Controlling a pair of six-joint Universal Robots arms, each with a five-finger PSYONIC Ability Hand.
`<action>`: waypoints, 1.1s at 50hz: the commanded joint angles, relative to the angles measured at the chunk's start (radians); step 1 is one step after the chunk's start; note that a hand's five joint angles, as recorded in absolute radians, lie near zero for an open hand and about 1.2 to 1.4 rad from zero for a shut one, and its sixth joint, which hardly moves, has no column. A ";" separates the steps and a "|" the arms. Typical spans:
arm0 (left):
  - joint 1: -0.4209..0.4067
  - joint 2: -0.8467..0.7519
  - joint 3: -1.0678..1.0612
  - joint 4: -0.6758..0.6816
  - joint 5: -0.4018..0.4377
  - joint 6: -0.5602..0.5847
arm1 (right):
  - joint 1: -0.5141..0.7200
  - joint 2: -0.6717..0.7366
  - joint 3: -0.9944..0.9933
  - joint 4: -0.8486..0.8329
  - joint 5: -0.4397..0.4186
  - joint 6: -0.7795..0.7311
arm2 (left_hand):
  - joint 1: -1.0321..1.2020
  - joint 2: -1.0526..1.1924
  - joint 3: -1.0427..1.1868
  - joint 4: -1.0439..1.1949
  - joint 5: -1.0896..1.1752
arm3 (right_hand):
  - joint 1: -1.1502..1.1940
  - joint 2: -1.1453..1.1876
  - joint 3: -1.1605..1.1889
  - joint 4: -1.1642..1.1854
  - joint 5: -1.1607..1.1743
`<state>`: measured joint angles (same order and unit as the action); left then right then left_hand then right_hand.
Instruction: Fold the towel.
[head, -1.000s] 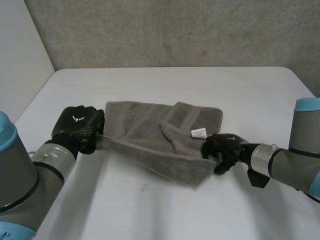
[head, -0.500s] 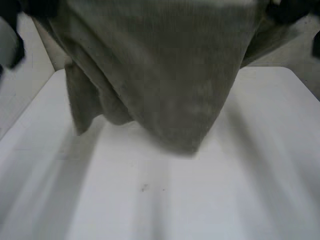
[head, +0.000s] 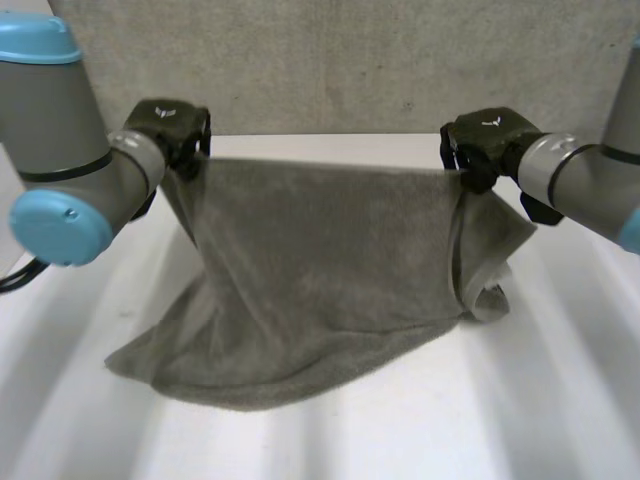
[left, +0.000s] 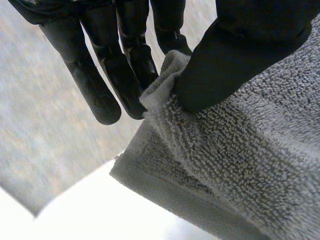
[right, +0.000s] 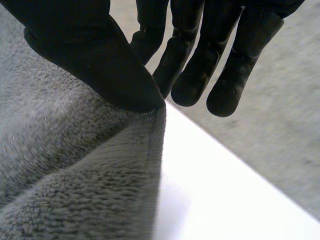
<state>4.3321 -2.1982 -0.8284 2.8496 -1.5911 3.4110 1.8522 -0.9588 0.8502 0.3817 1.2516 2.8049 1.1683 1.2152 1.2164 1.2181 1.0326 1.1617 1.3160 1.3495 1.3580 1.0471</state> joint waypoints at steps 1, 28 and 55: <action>0.000 -0.114 0.394 0.284 0.016 0.014 | 0.015 0.057 -0.140 -0.437 0.155 0.015 | 0.228 0.181 0.180 0.178 0.189 | 0.235 0.080 0.047 0.038 0.175; 0.006 -0.003 -0.306 0.293 0.010 -0.035 | 0.012 -0.014 0.332 -0.446 0.017 -0.057 | 0.228 0.181 0.180 0.178 0.189 | 0.235 0.080 0.047 0.038 0.175; 0.006 0.216 -0.669 0.471 0.013 0.037 | -0.108 0.043 0.510 -0.348 0.015 0.335 | 0.228 0.181 0.180 0.178 0.189 | -0.457 -0.611 -0.645 -0.653 -0.517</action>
<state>4.3399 -2.0221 -1.4931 3.3245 -1.5771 3.4544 1.7777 -0.9152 1.3384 0.0429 1.2660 3.0057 1.1671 1.2168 1.2169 1.2181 1.0327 0.8714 0.8585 0.8558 0.8583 0.7112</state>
